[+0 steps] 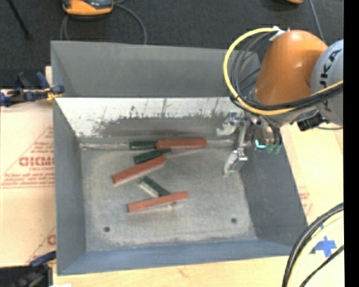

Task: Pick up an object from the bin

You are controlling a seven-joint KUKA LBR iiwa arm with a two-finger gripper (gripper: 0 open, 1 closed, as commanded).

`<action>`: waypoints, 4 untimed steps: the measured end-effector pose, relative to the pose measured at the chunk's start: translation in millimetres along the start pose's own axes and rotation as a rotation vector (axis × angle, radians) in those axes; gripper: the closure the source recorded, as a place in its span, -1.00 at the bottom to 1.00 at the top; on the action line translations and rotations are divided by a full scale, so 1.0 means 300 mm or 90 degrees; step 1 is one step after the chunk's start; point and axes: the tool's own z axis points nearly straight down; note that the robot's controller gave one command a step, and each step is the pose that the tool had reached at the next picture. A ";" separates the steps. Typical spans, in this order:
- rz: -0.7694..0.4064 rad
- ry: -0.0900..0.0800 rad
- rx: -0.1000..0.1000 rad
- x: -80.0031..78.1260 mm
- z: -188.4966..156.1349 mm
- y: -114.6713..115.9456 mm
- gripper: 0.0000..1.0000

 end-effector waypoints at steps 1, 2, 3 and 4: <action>-0.001 -0.005 0.001 -0.005 -0.016 0.000 -1.00; -0.047 -0.009 0.002 -0.024 0.073 0.049 -1.00; -0.037 -0.004 -0.001 0.064 0.254 0.216 1.00; -0.038 -0.004 0.000 0.064 0.254 0.215 -1.00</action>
Offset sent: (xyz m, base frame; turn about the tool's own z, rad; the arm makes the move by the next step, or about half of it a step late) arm 0.0191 0.0750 -0.1319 -0.3321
